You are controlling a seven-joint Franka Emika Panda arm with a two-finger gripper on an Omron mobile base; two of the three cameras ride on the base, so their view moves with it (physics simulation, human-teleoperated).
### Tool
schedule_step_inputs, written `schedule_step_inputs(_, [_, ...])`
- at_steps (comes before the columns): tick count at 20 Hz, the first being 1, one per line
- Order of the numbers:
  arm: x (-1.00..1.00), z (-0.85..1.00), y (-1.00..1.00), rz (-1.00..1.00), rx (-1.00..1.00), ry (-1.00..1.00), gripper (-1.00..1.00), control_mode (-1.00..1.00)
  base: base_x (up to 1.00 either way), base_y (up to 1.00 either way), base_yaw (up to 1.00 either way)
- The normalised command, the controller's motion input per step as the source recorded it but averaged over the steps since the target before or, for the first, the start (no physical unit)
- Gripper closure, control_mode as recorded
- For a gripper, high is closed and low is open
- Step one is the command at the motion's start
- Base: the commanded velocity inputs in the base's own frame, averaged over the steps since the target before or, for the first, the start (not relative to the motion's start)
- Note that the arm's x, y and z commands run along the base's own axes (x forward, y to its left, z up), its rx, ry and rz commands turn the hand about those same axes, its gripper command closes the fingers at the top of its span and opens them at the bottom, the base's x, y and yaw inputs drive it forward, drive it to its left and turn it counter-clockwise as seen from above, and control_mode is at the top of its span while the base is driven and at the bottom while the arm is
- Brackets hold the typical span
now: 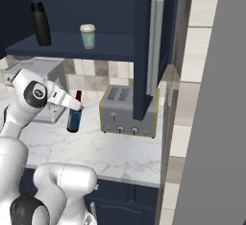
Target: Sort all alcoholic drinks to one cabinet, and non-alcoholic drinks to the other.
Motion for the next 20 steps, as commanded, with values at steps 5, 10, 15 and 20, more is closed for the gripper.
schedule_step_inputs(5, [-0.37,0.44,-0.01,0.23,0.14,0.00,1.00,-1.00,0.00,0.00,0.00])
schedule_step_inputs(10, [-0.33,0.49,0.00,0.23,0.11,0.00,1.00,-1.00,0.00,0.00,0.00])
schedule_step_inputs(15, [-0.29,0.46,0.00,0.23,0.09,0.02,1.00,-1.00,0.00,0.00,0.00])
schedule_step_inputs(20, [-0.33,0.34,0.00,0.21,0.07,0.09,1.00,-1.00,0.00,0.00,0.00])
